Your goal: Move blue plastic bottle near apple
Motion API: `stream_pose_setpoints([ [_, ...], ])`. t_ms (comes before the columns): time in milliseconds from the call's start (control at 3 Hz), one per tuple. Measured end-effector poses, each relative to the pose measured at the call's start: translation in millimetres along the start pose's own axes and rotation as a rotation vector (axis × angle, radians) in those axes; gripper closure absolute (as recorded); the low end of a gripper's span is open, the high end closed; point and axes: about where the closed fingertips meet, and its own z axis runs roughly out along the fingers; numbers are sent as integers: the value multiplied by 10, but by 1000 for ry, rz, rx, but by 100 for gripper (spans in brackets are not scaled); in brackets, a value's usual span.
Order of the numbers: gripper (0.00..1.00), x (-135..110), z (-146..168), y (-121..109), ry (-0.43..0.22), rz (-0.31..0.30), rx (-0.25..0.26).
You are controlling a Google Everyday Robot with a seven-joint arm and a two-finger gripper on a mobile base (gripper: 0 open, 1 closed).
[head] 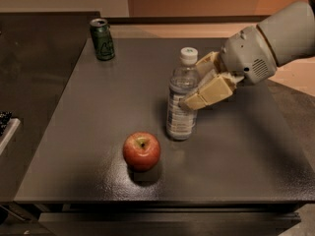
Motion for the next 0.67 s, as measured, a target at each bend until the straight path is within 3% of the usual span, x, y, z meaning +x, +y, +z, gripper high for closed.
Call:
stream_pose_setpoints([
  [667, 36, 1, 139, 100, -2, -17, -31],
])
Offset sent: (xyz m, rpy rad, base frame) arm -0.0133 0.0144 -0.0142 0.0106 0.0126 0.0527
